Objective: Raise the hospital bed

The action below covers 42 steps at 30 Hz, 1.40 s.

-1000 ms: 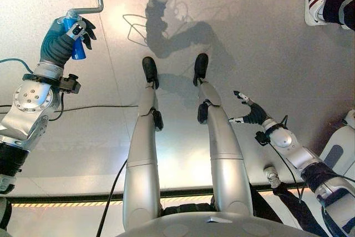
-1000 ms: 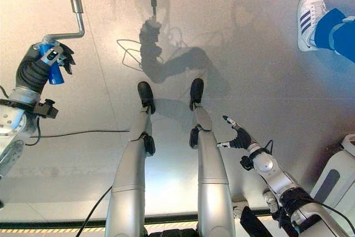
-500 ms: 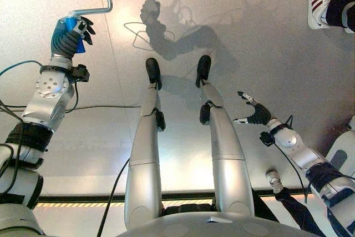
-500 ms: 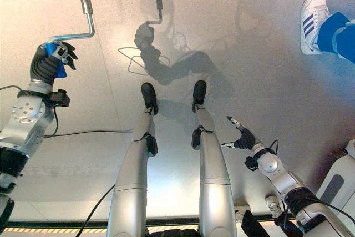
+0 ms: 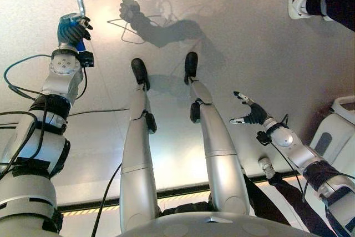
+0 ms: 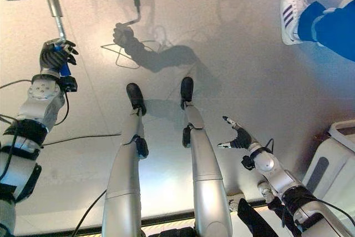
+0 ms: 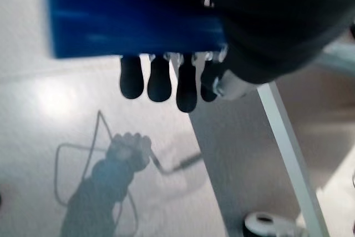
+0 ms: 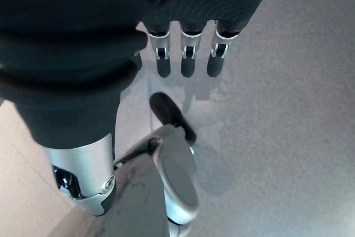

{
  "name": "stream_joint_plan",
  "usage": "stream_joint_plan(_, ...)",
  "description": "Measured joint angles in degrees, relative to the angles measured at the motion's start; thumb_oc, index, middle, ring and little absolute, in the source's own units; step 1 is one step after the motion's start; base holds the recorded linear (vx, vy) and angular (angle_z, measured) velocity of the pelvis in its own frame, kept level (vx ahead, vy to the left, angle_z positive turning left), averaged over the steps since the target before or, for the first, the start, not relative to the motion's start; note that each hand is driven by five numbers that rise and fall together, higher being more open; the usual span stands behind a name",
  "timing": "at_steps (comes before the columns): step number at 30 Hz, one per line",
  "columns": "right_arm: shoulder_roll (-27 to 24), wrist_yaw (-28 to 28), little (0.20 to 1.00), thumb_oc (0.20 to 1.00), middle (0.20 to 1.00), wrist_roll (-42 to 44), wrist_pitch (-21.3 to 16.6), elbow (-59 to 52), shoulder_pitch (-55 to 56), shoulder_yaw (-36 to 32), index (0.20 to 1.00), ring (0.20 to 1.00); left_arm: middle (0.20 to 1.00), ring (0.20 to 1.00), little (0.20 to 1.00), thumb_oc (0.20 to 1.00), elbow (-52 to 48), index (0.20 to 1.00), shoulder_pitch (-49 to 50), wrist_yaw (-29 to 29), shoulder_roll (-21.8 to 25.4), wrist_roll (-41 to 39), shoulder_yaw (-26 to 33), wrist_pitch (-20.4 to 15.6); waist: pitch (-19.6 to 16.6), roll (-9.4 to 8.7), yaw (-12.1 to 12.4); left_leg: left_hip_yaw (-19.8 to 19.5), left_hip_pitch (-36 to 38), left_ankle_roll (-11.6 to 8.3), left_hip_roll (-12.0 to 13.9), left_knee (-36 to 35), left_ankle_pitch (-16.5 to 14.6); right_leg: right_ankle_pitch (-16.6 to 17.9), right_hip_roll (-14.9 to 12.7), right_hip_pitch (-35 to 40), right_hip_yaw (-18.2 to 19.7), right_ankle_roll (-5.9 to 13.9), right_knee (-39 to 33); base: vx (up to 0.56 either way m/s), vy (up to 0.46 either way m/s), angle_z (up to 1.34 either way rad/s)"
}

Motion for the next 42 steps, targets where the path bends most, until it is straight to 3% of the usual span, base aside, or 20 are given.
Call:
stream_joint_plan(8, 0.0, 0.2, 1.000, 1.000, 1.000, 1.0, 0.2, 0.2, -0.9, 1.9, 1.000, 1.000, 0.200, 0.200, 0.200, 0.200, 2.3, 0.200, -3.1, 0.5, -2.6, 2.4, -1.6, 1.0, 0.0, -0.07, -0.2, -0.1, -1.0, -0.04, 0.3, 1.2, -0.3, 0.2, 0.2, -0.5, 0.0, 0.16, 0.0, 0.00, -0.001, 0.00)
stream_joint_plan(13, 0.4, 0.2, 1.000, 1.000, 1.000, 1.7, 0.2, 0.4, -1.5, 3.0, 1.000, 1.000, 0.200, 0.200, 0.200, 0.200, 2.5, 0.200, -3.6, 0.7, -4.4, 4.3, -3.9, 1.1, -0.7, -1.14, -1.3, 0.1, -1.6, 0.13, 0.3, 1.8, -0.6, 0.3, 0.2, -0.8, 0.2, 0.29, 0.1, 0.00, 0.000, 0.00)
stream_joint_plan(20, 0.6, 0.1, 1.000, 1.000, 1.000, 2.0, 0.3, 0.5, -1.6, 3.8, 1.000, 1.000, 0.200, 0.200, 0.200, 0.200, -4.0, 0.200, -2.7, 1.2, -4.7, 4.3, -7.3, 1.4, -0.9, -1.54, -1.0, 0.1, -1.6, 0.22, 0.0, 1.9, -0.6, 0.5, 0.0, -0.8, 0.3, 0.11, 0.1, 0.00, 0.000, 0.00)
stream_joint_plan(26, 0.6, 0.1, 1.000, 1.000, 1.000, 1.9, 0.4, 0.4, -1.6, 3.7, 1.000, 1.000, 0.200, 0.200, 0.200, 0.200, -16.0, 0.200, 1.8, 0.8, -0.5, 4.0, -8.6, 1.5, -0.9, -1.53, -0.8, 0.2, -1.6, 0.34, -0.2, 1.9, -0.6, 0.5, -0.2, -0.9, 0.4, 0.15, 0.2, 0.00, 0.000, 0.00)
stream_joint_plan(32, 0.6, 0.0, 1.000, 1.000, 1.000, 1.4, 0.7, 0.4, -1.3, 2.8, 1.000, 1.000, 0.200, 0.200, 0.200, 0.200, -31.5, 0.200, 9.0, -0.9, 6.3, 0.9, -8.4, 0.5, -0.8, -1.47, 1.9, 0.6, -1.4, 0.35, -0.1, 1.7, -0.6, 0.5, -0.2, -1.3, 0.8, 0.17, 0.4, 0.00, 0.000, 0.00)
stream_joint_plan(42, 0.2, 0.0, 1.000, 1.000, 1.000, 0.1, 0.8, 0.7, -0.4, -0.9, 1.000, 1.000, 0.200, 0.200, 0.200, 0.200, -49.5, 0.200, 21.1, -2.8, 15.4, -3.7, -2.1, -4.1, -0.5, -1.01, 3.9, 0.7, -1.3, 0.33, -0.1, 1.8, -0.5, -0.2, -0.4, -1.9, 0.9, 0.30, 1.9, 0.00, 0.000, 0.00)
